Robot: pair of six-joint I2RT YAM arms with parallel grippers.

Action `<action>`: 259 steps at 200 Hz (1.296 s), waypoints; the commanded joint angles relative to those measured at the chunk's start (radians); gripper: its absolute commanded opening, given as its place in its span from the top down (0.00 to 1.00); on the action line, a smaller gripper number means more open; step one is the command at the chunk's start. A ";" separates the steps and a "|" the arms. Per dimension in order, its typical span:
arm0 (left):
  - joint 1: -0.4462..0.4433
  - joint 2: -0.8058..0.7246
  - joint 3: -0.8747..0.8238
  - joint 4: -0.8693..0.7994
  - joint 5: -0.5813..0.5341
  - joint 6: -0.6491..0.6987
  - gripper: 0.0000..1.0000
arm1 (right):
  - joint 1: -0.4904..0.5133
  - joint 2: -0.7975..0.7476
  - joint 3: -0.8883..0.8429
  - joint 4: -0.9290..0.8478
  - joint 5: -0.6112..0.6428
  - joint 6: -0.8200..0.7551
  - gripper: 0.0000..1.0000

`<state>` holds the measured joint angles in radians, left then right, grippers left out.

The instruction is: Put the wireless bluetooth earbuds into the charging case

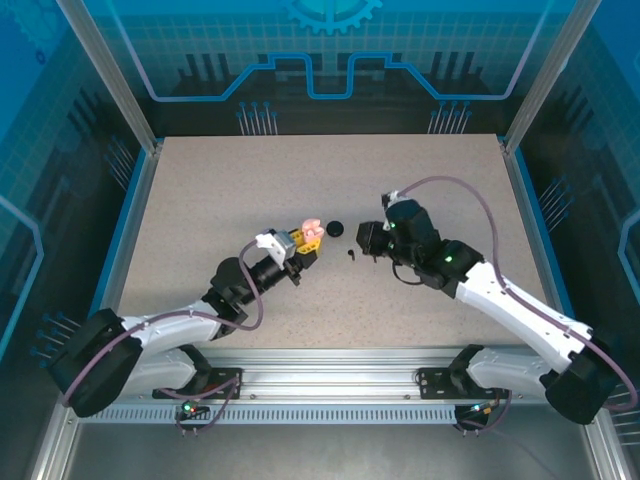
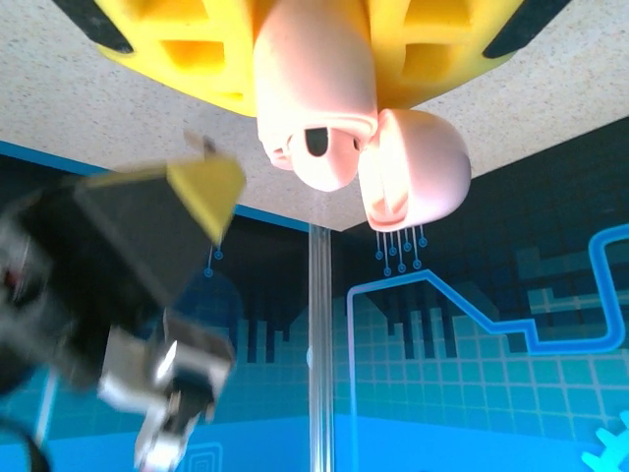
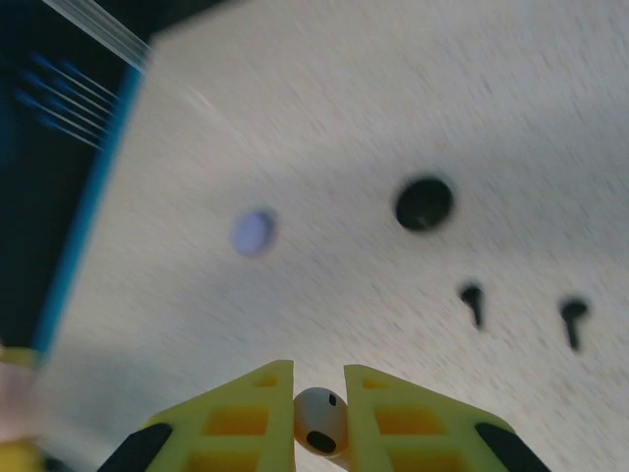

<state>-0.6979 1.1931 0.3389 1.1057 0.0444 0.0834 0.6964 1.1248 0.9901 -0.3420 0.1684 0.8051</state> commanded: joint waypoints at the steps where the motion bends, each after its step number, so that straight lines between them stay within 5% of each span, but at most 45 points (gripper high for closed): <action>1: -0.009 0.035 0.057 0.132 -0.046 0.056 1.00 | -0.014 -0.020 0.092 0.095 -0.044 0.018 0.84; 81: -0.008 0.212 0.192 0.292 -0.056 0.047 1.00 | -0.014 0.020 0.089 0.589 -0.095 0.106 0.83; 146: -0.008 0.288 0.316 0.293 -0.101 0.042 1.00 | 0.011 0.067 0.029 0.818 -0.054 0.163 0.84; 259: -0.005 0.341 0.387 0.293 -0.134 0.062 1.00 | 0.031 0.072 -0.054 0.893 -0.017 0.187 0.85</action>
<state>-0.6987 1.5253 0.6918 1.3521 -0.0696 0.1337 0.7185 1.1973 0.9607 0.4976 0.1242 0.9775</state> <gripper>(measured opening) 0.231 0.154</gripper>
